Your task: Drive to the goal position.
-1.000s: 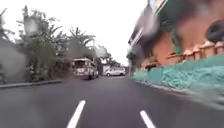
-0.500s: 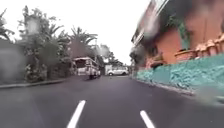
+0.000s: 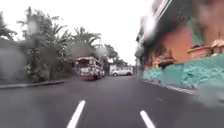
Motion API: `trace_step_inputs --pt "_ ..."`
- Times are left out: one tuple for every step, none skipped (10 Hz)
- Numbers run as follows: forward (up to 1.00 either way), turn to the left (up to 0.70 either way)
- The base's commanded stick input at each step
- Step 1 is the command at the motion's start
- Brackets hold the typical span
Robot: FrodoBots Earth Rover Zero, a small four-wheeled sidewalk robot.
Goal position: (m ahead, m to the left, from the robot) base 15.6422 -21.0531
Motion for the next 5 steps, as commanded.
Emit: trace_step_inputs --pt "1.00 -0.40" --pt "1.00 -0.40" --pt "1.00 -0.40" --pt "1.00 -0.32" --pt "1.00 -0.11"
